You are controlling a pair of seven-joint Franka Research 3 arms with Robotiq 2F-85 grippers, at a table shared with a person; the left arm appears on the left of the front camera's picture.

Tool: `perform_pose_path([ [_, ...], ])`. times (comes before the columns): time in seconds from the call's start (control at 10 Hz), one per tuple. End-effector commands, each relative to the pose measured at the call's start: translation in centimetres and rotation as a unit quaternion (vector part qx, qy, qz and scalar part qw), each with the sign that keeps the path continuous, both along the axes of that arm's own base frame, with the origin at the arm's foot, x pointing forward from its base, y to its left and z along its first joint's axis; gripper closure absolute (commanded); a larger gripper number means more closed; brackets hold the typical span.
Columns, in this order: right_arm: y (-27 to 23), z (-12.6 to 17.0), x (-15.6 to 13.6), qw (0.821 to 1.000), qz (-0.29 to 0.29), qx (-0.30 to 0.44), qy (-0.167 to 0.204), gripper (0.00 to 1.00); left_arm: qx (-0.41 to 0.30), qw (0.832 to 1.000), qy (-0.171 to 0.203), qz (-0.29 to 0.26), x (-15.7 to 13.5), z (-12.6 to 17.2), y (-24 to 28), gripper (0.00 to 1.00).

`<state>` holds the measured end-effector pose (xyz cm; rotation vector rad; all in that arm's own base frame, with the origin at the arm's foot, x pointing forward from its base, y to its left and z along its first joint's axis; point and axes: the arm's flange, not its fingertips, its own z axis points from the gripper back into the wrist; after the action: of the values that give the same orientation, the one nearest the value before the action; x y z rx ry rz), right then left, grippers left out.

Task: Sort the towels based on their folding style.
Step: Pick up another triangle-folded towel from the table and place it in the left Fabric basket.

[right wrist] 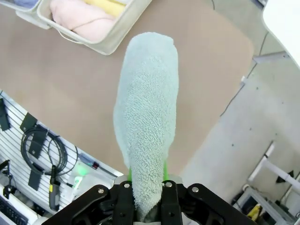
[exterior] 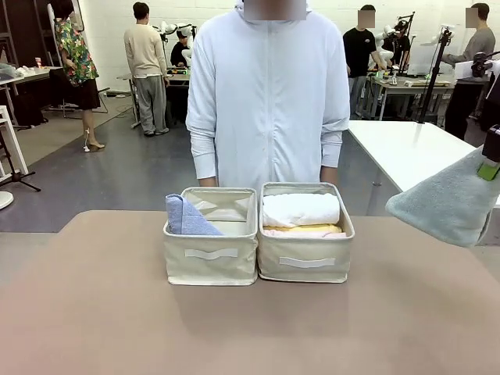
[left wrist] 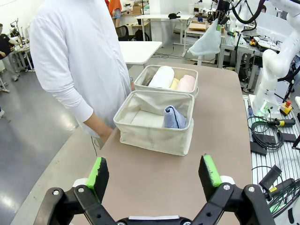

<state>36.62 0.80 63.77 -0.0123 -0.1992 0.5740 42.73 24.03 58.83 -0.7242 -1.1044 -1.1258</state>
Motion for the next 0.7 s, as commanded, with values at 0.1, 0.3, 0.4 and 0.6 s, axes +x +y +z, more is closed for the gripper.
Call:
perform_pose_path([
  [0.1, 2.1, 2.2, 0.1, 0.991, 0.12, -0.025, -0.052, 0.81, -0.005, 1.0, -0.005, 0.003, -0.1, 0.1, 0.0, 0.0],
  [0.3, 7.5, 6.3, 1.6, 0.968, 0.235, -0.047, -0.075, 0.81, -0.005, 1.0, -0.005, 0.003, -0.1, 0.1, 0.0, 0.0],
  [0.4, 10.7, 7.9, 3.3, 0.958, 0.276, -0.044, -0.069, 0.81, -0.005, 1.0, -0.005, 0.003, -0.1, 0.1, 0.0, 0.0],
  [0.6, 16.2, 9.0, 5.9, 0.946, 0.315, -0.048, -0.059, 0.81, -0.005, 1.0, -0.005, 0.003, -0.1, 0.1, 0.0, 0.0],
])
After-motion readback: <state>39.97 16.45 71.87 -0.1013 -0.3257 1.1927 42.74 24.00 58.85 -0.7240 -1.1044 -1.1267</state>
